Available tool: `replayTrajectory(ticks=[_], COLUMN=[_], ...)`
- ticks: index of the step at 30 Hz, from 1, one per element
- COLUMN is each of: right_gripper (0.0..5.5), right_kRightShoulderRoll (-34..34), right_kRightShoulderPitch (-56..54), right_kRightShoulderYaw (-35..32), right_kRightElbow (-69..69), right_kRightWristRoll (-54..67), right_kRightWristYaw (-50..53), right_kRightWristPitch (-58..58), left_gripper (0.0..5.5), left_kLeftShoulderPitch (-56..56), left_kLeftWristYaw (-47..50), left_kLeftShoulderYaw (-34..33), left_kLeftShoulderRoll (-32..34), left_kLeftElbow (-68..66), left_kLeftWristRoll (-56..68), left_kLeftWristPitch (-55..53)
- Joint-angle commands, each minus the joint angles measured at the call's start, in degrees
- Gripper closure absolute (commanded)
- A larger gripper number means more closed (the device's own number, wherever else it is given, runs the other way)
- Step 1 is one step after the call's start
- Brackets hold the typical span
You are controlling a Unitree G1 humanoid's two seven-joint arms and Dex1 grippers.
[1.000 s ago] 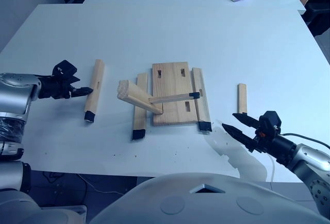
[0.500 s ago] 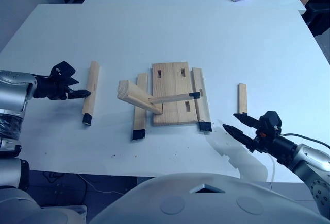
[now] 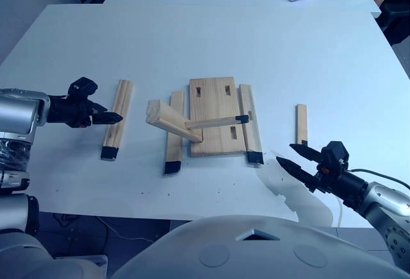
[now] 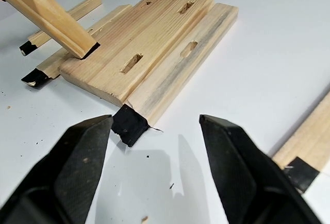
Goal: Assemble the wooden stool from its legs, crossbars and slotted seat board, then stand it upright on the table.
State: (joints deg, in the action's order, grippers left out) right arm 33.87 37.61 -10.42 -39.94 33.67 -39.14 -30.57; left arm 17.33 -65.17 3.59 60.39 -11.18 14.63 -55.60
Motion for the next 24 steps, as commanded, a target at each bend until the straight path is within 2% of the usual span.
replayTrajectory(ticks=[1,12,24], right_gripper=[2.41,2.41,2.41], right_kRightShoulderRoll=[-0.09,-0.71,-1.17], right_kRightShoulderPitch=[0.25,1.45,2.40], right_kRightShoulderYaw=[0.10,1.28,1.64], right_kRightElbow=[-0.55,-0.42,-0.99], right_kRightWristRoll=[-0.37,-1.71,-2.22], right_kRightWristYaw=[0.34,1.02,1.62], right_kRightWristPitch=[0.52,1.94,2.41], left_gripper=[1.93,1.93,1.93], left_kLeftShoulderPitch=[-5.10,-10.14,-11.53], left_kLeftWristYaw=[0.61,9.04,10.63], left_kLeftShoulderYaw=[-2.13,-6.77,-5.89], left_kLeftShoulderRoll=[1.99,-0.24,0.96], left_kLeftElbow=[4.54,12.35,11.18], left_kLeftWristRoll=[1.76,3.66,2.48], left_kLeftWristPitch=[-2.69,-6.81,-1.71])
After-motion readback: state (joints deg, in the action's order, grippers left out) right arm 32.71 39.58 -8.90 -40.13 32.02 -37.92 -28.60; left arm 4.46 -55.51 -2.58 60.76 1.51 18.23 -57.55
